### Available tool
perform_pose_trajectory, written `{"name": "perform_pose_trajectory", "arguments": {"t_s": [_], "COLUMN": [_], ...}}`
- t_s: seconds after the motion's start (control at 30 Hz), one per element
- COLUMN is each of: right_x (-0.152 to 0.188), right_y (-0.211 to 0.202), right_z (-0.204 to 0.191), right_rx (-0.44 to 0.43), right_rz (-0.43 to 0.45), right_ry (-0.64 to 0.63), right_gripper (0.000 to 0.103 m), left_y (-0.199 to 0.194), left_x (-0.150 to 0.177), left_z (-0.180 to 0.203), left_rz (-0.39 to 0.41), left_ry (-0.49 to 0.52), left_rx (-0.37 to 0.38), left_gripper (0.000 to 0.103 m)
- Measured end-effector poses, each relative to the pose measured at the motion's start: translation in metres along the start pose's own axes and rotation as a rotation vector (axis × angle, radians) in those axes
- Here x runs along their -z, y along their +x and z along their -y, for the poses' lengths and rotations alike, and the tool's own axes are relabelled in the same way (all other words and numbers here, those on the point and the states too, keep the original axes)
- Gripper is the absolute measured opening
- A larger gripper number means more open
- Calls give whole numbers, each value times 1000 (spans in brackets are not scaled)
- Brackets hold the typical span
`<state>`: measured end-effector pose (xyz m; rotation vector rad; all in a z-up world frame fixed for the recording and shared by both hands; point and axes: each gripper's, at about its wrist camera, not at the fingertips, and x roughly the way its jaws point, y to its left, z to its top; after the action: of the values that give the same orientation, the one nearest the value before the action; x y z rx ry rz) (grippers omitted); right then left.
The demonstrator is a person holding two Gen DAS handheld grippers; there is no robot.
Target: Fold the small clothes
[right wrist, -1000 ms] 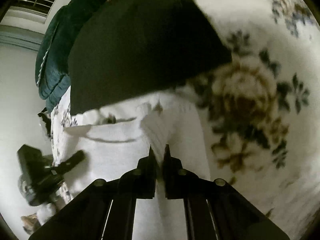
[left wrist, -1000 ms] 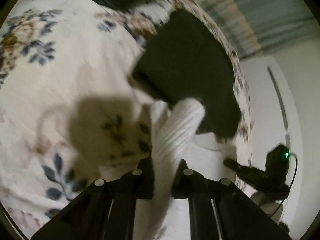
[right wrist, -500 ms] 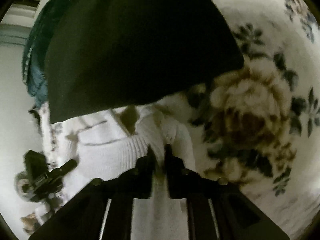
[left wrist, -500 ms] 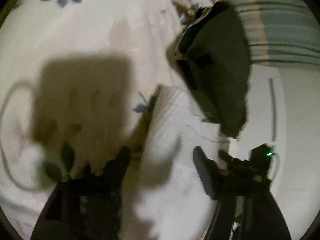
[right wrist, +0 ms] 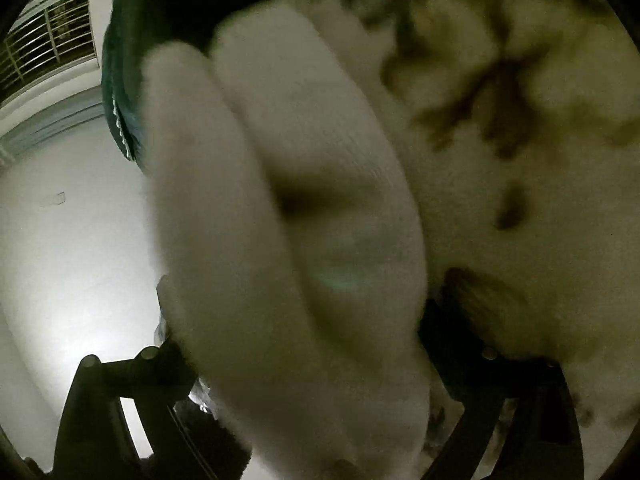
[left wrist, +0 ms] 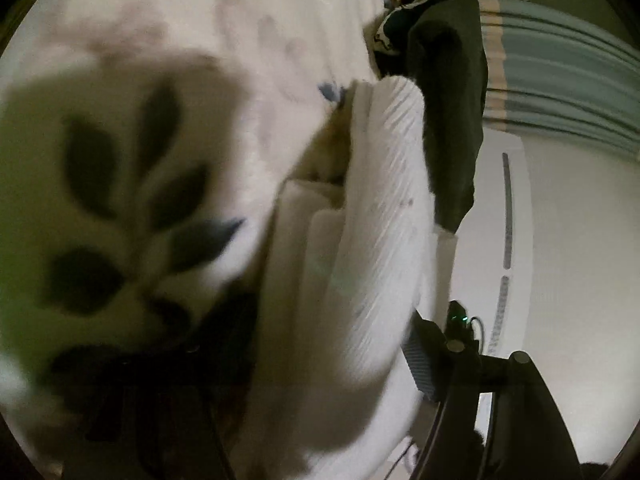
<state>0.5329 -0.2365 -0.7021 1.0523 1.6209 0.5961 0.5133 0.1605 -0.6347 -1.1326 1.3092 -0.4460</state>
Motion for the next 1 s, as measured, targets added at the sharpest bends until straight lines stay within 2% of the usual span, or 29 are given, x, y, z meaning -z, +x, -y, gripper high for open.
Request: {"name": "perform_pose_trajectory", "arguments": {"t_s": [0.07, 0.1, 0.13, 0.17, 0.2, 0.27, 0.3, 0.47, 0.7, 0.87, 1.0], "right_x": [-5, -6, -7, -7, -6, -4, -2, 12, 12, -29, -88], "right_y": [1, 2, 4, 4, 5, -7, -11, -44, -116, -157, -171], "right_z": [2, 1, -2, -5, -8, -10, -13, -52, -135, -223, -264], "right_rx": [-26, -29, -28, -25, -15, 2, 1, 41, 16, 6, 6], "right_rz": [-3, -4, -5, -2, 4, 32, 50, 122, 205, 289, 348], "right_ry": [0, 3, 3, -10, -21, -24, -23, -95, -204, -298, -334], "right_gripper": [99, 99, 99, 92, 72, 51, 44, 40, 40, 40, 40], "left_y": [4, 6, 8, 8, 5, -1, -5, -28, -57, -57, -40], "left_x": [-3, -2, 0, 1, 3, 5, 6, 6, -13, -67, -120], "left_z": [11, 20, 30, 37, 48, 61, 70, 124, 218, 290, 300], "left_rz": [-5, -6, 1, 12, 29, 46, 50, 57, 113, 179, 207], "left_ry": [25, 53, 88, 112, 135, 139, 155, 220, 329, 387, 416], "left_rx": [3, 0, -35, -62, -70, -67, -73, -68, -52, 1, -28], "left_gripper": [65, 44, 27, 26, 25, 25, 25, 25, 25, 26, 27]}}
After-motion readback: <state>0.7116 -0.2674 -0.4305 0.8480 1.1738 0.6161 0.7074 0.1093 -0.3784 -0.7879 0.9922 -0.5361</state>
